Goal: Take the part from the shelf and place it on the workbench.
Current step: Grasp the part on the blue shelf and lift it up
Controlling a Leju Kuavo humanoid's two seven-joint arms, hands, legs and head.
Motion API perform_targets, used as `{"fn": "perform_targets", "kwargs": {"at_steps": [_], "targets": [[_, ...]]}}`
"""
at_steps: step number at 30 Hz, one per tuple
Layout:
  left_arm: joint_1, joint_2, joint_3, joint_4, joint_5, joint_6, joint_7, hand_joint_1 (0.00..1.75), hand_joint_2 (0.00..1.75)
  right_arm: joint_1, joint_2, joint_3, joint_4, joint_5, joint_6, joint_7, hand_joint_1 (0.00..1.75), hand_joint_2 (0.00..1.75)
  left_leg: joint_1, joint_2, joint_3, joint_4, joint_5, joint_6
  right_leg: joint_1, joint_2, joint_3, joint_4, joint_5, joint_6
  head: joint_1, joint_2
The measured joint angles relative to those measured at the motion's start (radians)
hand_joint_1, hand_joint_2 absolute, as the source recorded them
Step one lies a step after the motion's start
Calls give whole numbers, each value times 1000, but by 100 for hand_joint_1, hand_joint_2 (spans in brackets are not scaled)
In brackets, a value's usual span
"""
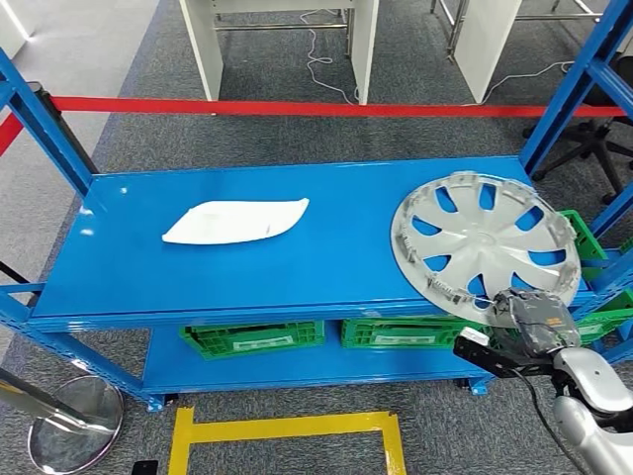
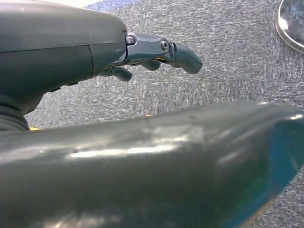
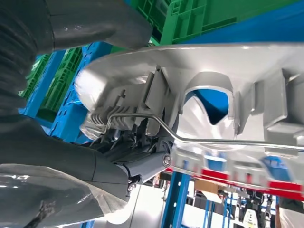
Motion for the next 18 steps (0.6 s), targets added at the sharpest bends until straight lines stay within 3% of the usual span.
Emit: {"fn": "perform_targets", "kwargs": {"at_steps": [13, 18], "targets": [[0, 0, 3, 0, 11, -3, -10, 0, 0, 57, 14, -35, -84, 33, -21, -3, 175, 175, 0, -2, -1, 0, 0, 0, 0, -2, 0, 0, 0, 0, 0, 0], [0, 1, 4, 0, 19, -51, -36, 0, 0, 74, 16, -47, -102, 39, -33, -3, 175, 175, 0, -1, -1, 0, 0, 0, 0, -1, -1, 0, 0, 0, 0, 0]]}}
